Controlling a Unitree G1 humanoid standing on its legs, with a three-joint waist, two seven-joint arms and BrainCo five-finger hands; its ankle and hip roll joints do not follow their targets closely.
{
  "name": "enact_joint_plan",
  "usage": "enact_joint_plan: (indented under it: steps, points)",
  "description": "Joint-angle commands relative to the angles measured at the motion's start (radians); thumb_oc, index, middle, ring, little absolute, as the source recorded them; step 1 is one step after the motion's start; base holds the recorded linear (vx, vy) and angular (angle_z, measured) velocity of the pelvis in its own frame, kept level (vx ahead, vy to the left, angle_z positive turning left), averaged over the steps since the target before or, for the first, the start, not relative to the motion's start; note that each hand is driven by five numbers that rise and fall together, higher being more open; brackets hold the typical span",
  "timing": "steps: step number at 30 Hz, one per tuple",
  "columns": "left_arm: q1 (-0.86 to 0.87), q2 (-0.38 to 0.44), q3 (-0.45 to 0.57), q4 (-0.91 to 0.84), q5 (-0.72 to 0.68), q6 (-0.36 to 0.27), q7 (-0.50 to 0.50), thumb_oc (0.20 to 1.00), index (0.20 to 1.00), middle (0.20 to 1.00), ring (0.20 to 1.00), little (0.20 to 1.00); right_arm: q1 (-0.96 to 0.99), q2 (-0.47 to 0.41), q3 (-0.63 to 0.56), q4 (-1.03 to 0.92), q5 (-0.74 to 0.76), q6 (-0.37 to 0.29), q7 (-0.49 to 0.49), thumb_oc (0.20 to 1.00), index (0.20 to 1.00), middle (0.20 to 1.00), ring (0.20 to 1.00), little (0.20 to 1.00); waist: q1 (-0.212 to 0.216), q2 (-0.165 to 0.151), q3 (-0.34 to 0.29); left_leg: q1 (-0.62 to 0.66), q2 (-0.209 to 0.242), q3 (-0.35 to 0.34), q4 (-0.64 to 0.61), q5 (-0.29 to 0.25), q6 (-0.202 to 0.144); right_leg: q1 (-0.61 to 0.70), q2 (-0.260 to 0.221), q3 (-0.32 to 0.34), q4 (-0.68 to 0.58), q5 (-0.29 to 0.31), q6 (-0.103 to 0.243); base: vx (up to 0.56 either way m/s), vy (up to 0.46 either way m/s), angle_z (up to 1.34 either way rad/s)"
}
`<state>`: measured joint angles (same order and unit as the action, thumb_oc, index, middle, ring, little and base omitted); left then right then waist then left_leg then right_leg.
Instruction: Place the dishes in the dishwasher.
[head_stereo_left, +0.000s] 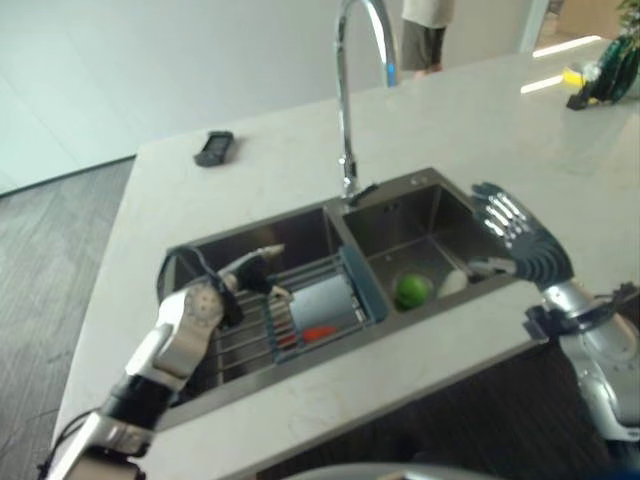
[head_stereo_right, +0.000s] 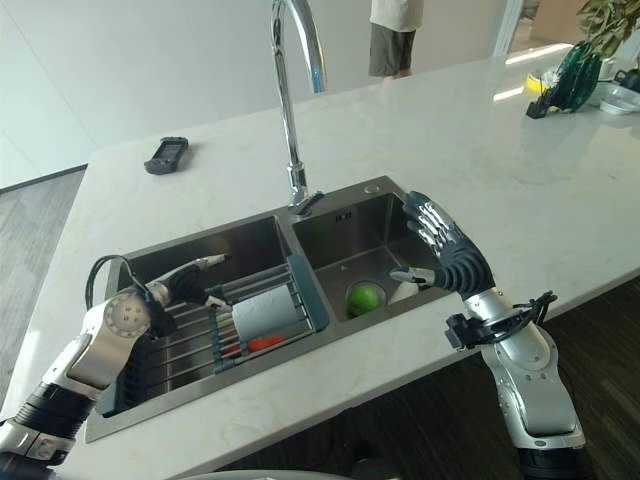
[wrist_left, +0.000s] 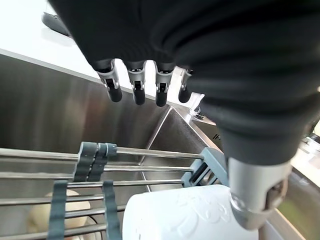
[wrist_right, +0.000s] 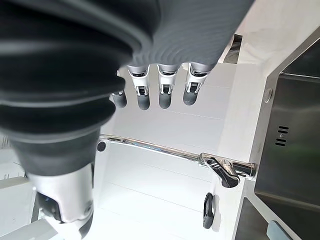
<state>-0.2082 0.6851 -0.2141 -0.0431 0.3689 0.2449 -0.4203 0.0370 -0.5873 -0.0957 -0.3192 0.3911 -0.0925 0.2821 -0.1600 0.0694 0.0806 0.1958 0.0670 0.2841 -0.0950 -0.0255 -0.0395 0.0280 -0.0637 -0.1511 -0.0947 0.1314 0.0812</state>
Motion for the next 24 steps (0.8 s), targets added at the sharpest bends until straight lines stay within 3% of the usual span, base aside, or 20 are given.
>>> enact_joint_plan:
  steps: [1, 6, 10, 24]
  points:
    - [-0.101, 0.085, 0.05, -0.033, -0.034, -0.024, 0.035, 1.0, 1.0, 1.0, 1.0, 1.0, -0.07, -0.007, -0.047, -0.021, -0.015, -0.028, 0.014, 1.0, 1.0, 1.0, 1.0, 1.0, 0.001, -0.012, -0.001, -0.003, -0.013, -0.012, 0.008, -0.047, 0.0, 0.09, -0.056, -0.016, 0.02, -0.113, 0.107, 0.0, 0.0, 0.0]
    - [-0.088, 0.087, 0.088, -0.043, -0.062, -0.044, 0.046, 1.0, 1.0, 1.0, 1.0, 1.0, -0.074, -0.003, -0.05, -0.027, -0.029, -0.017, 0.015, 1.0, 1.0, 1.0, 1.0, 1.0, 0.006, -0.008, 0.001, -0.004, -0.013, -0.016, 0.008, -0.047, -0.002, 0.09, -0.058, -0.016, 0.02, -0.115, 0.106, 0.0, 0.0, 0.0]
    - [-0.058, 0.087, 0.109, -0.072, -0.086, -0.065, -0.024, 1.0, 1.0, 1.0, 1.0, 1.0, -0.063, 0.003, -0.066, -0.033, -0.032, -0.016, 0.027, 1.0, 1.0, 1.0, 1.0, 1.0, 0.008, -0.006, 0.002, -0.006, -0.013, -0.019, 0.008, -0.046, -0.002, 0.089, -0.058, -0.015, 0.02, -0.116, 0.106, 0.0, 0.0, 0.0]
    - [-0.048, 0.061, 0.032, -0.081, -0.029, -0.048, -0.114, 1.0, 1.0, 1.0, 1.0, 1.0, -0.067, 0.001, -0.048, -0.031, -0.032, -0.024, 0.018, 1.0, 1.0, 1.0, 1.0, 1.0, 0.003, -0.006, 0.007, -0.005, -0.015, -0.01, 0.008, -0.047, 0.002, 0.085, -0.057, -0.012, 0.023, -0.113, 0.106, 0.0, 0.0, 0.0]
